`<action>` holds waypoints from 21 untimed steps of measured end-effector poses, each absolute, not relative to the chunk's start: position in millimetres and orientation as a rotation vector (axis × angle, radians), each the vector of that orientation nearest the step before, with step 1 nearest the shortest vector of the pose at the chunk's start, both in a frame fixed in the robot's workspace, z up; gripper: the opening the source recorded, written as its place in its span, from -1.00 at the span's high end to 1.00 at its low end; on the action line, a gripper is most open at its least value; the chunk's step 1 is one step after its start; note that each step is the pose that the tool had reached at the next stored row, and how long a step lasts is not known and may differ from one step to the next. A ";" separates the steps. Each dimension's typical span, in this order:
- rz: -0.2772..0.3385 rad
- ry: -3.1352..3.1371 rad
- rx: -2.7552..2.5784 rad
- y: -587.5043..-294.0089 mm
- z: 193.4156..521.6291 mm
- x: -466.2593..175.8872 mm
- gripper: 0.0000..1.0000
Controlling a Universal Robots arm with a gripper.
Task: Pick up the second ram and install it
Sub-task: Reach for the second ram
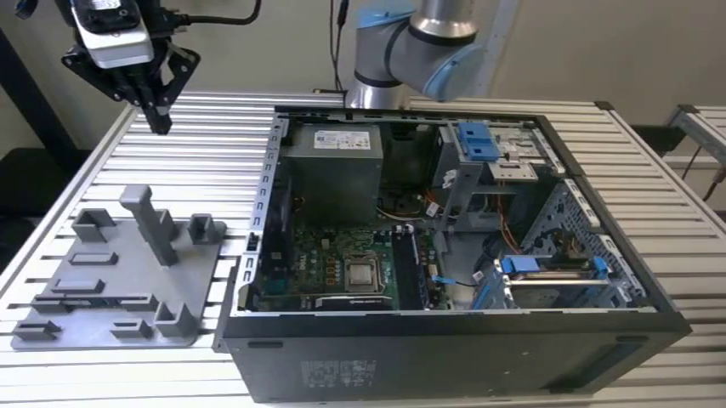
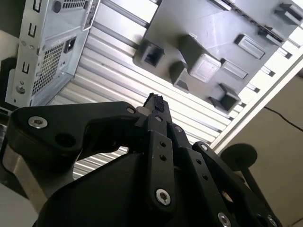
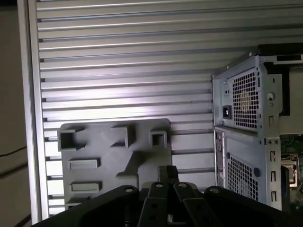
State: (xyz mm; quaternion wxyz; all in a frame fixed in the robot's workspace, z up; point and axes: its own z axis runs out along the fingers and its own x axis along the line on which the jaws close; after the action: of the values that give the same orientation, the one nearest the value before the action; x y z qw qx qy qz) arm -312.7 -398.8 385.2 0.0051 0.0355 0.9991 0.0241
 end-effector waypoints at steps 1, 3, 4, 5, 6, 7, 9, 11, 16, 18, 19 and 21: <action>0.075 3.128 0.111 -398.8 384.9 -316.7 0.79; 0.075 3.129 0.111 -398.8 384.4 -325.1 0.79; 0.076 3.128 0.111 -398.8 384.1 -329.2 0.79; 0.075 3.128 0.111 -398.8 383.8 -333.3 0.79; 0.076 3.128 0.111 -398.8 383.5 -337.4 0.79; 0.076 3.128 0.111 -398.8 383.3 -341.4 0.79; 0.075 3.129 0.111 -398.8 382.7 -349.4 0.79; 0.076 3.129 0.111 -398.8 382.1 -356.6 0.79; 0.075 3.130 0.111 -398.7 380.4 -372.4 0.79; 0.075 3.130 0.111 -398.8 379.5 -378.9 0.79; 0.075 3.130 0.111 -398.8 379.1 -382.1 0.79; 0.075 3.131 0.111 -398.8 378.2 -388.7 0.79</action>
State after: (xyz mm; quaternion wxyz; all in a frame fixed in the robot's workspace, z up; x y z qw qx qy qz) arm -388.7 -398.8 378.2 0.0041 0.0355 0.9991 0.0241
